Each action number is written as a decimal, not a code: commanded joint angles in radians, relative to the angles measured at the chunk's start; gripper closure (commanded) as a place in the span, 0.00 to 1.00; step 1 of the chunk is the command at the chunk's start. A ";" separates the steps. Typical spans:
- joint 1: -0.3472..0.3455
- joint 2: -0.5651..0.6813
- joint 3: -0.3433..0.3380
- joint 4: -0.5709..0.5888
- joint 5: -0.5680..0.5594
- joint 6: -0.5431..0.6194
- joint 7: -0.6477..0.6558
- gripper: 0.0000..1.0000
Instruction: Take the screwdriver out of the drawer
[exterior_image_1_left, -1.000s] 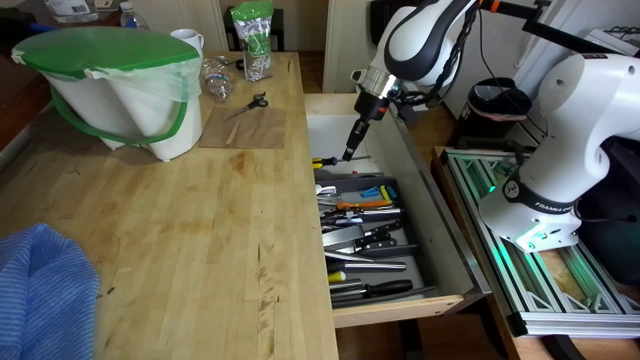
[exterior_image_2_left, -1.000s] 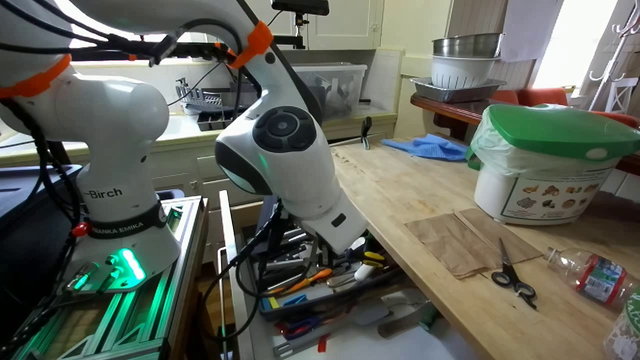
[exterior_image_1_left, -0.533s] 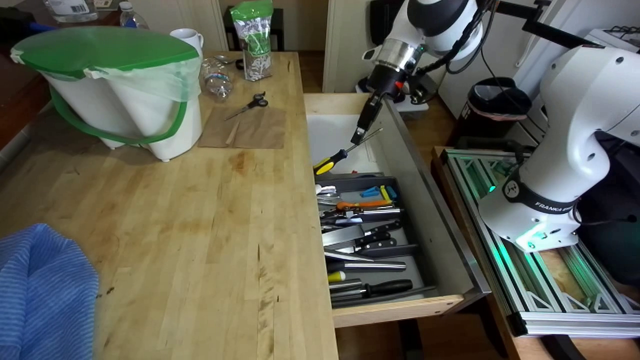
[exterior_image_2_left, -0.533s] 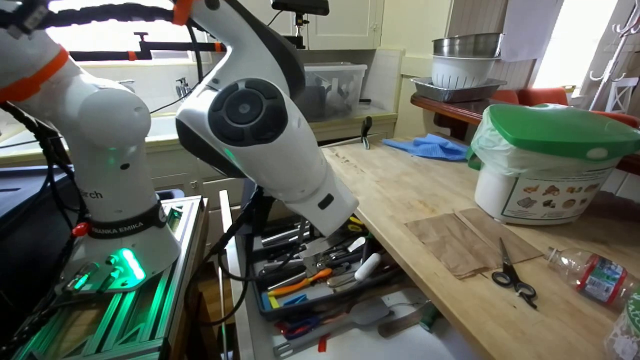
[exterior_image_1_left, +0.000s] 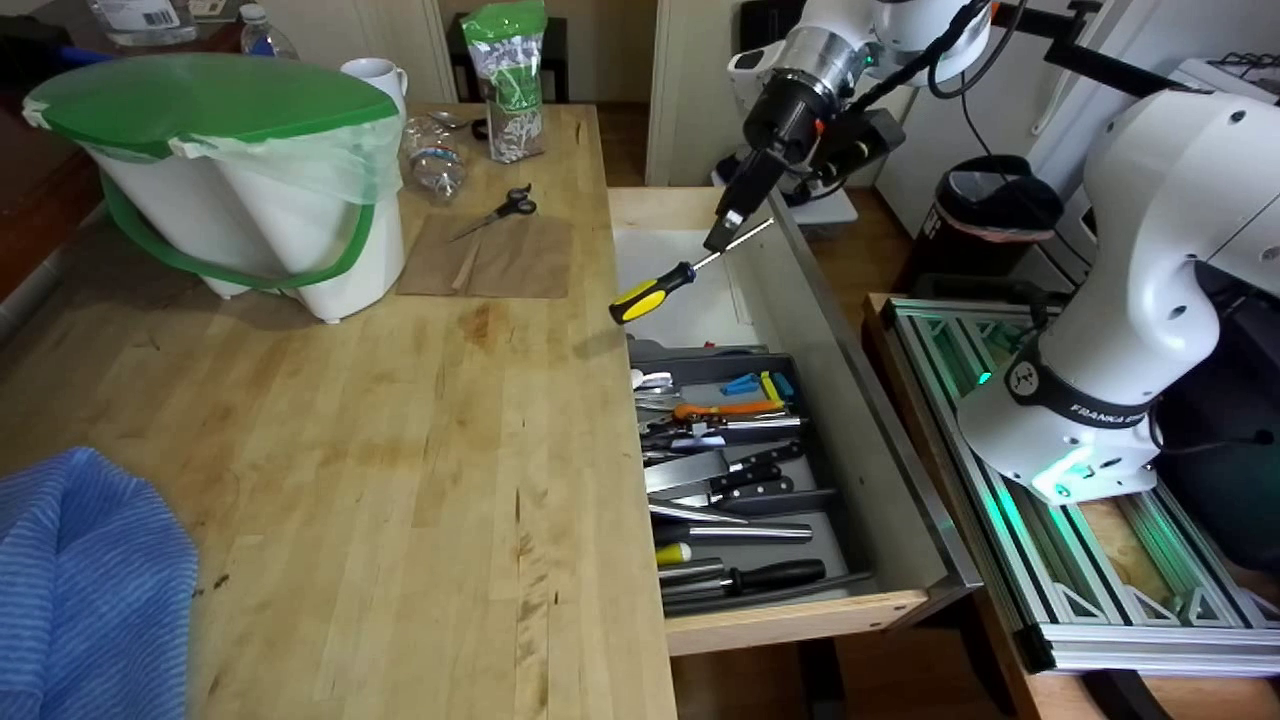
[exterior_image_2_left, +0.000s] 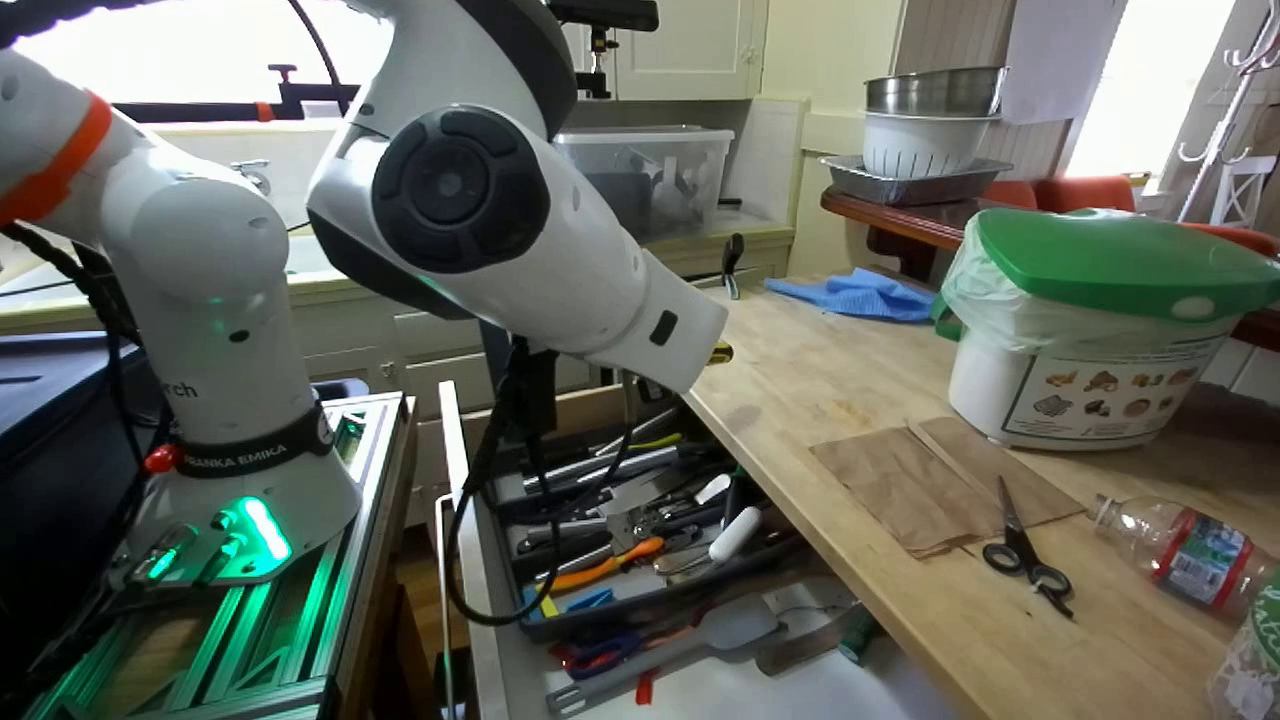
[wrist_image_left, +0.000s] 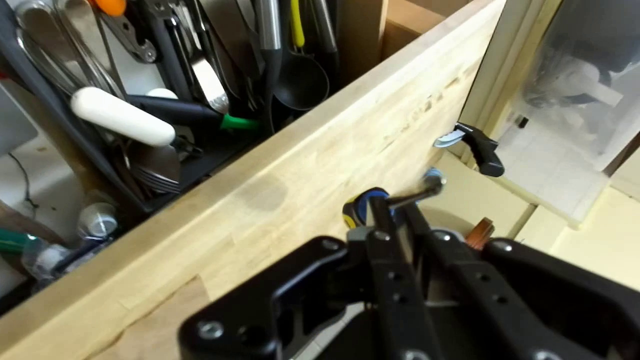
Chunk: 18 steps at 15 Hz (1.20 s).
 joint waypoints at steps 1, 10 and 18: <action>0.106 -0.035 -0.033 0.000 -0.006 0.090 -0.153 0.98; 0.603 -0.042 -0.288 0.003 -0.164 0.744 -0.390 0.98; 0.953 -0.017 -0.650 0.070 -0.471 1.079 -0.358 0.98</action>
